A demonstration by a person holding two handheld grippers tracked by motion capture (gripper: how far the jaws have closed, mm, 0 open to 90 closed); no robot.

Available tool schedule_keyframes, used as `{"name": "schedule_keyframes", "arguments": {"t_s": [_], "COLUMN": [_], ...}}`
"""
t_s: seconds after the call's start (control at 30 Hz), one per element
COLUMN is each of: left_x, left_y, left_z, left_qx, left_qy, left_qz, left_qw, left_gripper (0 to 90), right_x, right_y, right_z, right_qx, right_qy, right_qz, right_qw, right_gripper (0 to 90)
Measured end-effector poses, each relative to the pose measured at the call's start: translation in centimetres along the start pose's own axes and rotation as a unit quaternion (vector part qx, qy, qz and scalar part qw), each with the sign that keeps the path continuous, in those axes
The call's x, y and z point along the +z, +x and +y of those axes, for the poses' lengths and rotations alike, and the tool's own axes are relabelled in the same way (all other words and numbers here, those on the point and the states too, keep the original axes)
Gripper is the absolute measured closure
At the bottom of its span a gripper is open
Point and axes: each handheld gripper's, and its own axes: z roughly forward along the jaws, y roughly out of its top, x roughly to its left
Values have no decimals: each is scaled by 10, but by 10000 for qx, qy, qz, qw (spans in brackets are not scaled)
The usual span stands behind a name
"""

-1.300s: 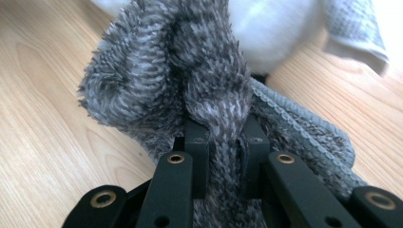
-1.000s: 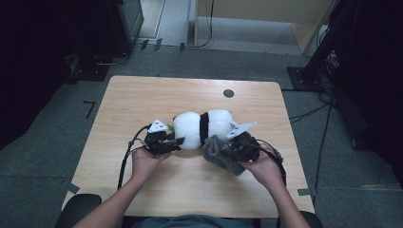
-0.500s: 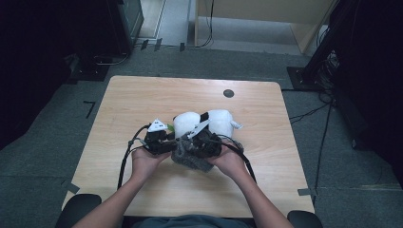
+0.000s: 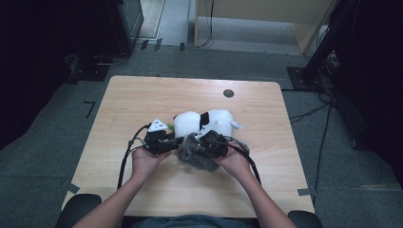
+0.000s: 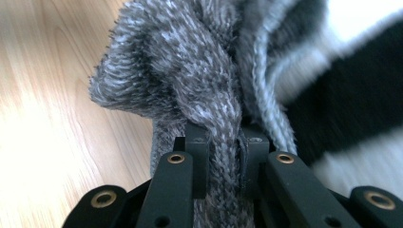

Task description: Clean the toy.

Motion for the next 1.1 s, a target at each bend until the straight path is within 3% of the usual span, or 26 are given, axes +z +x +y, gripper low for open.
{"name": "schedule_keyframes", "arguments": {"t_s": [0.3, 0.67, 0.93, 1.1], "left_x": [0, 0, 1, 1], "left_y": [0, -1, -1, -1], "left_z": [0, 0, 0, 0], "left_qx": [11, 8, -9, -18], "left_qy": [-18, -36, -76, -77], "left_qz": [-14, -23, -30, -40], "left_qw": [10000, 10000, 10000, 10000], "left_gripper": [637, 636, 629, 628], "right_x": [-20, -49, -74, -86], "right_y": [-11, -27, -43, -51], "right_z": [-22, -45, -59, -58], "right_qx": [182, 470, 874, 1186], "right_qy": [123, 88, -265, -627], "right_qz": [-40, -135, -306, -481], "right_qw": [9998, 9988, 9954, 9898], "right_gripper": [794, 791, 791, 791]}}
